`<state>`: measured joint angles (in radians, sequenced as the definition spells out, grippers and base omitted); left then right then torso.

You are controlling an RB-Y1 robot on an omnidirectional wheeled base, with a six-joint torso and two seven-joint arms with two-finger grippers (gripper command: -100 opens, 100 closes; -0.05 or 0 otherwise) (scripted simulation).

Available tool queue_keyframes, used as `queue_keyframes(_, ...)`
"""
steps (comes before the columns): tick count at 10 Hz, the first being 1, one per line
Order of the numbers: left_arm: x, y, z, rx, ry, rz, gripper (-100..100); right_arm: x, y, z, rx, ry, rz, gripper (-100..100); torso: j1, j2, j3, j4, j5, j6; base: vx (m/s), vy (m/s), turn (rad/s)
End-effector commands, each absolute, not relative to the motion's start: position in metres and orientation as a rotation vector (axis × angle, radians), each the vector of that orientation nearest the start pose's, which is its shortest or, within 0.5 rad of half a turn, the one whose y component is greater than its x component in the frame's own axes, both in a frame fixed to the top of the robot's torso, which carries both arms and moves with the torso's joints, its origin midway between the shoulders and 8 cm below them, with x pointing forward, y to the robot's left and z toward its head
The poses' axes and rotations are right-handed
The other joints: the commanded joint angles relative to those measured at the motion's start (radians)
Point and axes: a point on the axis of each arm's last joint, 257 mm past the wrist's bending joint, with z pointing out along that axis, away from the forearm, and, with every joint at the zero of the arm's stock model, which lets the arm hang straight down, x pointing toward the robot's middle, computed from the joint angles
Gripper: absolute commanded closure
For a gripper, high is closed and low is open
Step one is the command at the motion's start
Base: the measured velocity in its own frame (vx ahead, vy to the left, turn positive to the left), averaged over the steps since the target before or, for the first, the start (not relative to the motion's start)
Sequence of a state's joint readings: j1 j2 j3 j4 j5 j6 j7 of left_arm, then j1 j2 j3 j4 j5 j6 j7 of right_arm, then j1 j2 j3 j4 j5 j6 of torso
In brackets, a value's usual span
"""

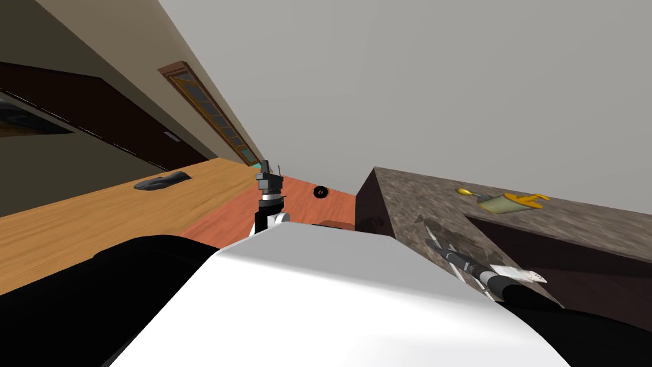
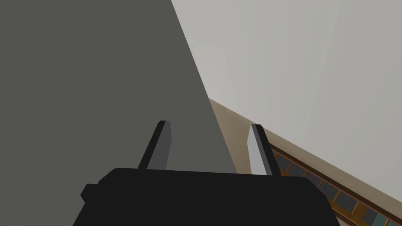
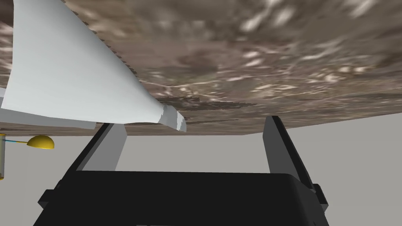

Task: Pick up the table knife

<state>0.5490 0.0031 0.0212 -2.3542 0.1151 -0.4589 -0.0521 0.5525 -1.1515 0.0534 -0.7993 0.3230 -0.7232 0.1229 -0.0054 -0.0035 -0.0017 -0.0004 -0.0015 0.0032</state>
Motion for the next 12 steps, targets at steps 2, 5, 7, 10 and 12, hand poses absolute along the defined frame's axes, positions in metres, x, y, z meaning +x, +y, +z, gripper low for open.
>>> queue_keyframes(2, 0.329, 0.302, 0.035, -0.711, 0.566, -1.288, 0, 0.162, -0.704, -0.35, 0.266, 2.331, -0.081, -100, 0.0, 0.0, 0.0, 0.0, 0.0, 0.001, -0.036, 0.012, 0.056)
queue_keyframes(5, 0.329, 0.302, 0.035, -0.711, 0.566, -1.288, 0, 0.14, -0.722, -0.353, 0.3, 2.354, -0.145, -100, 0.0, 0.0, 0.0, 0.0, 0.0, 0.001, -0.05, 0.013, 0.172)
queue_keyframes(7, 0.329, 0.302, 0.035, -0.711, 0.566, -1.288, 0, 0.143, -0.722, -0.351, 0.312, 2.339, -0.136, -100, 0.0, 0.0, 0.0, 0.0, 0.0, 0.001, -0.032, 0.005, 0.044)
queue_keyframes(10, 0.329, 0.302, 0.035, -0.711, 0.566, -1.288, 0, 0.143, -0.723, -0.35, 0.316, 2.338, -0.142, 100, 0.0, -0.003, -0.002, -0.001, -0.001, 0.0, 0.0, -0.001, -0.008)
queue_keyframes(12, 0.329, 0.302, 0.035, -0.711, 0.566, -1.288, 0, 0.142, -0.724, -0.35, 0.323, 2.337, -0.141, 100, -0.002, -0.003, -0.002, -0.001, -0.001, -0.001, 0.0, 0.0, 0.0)
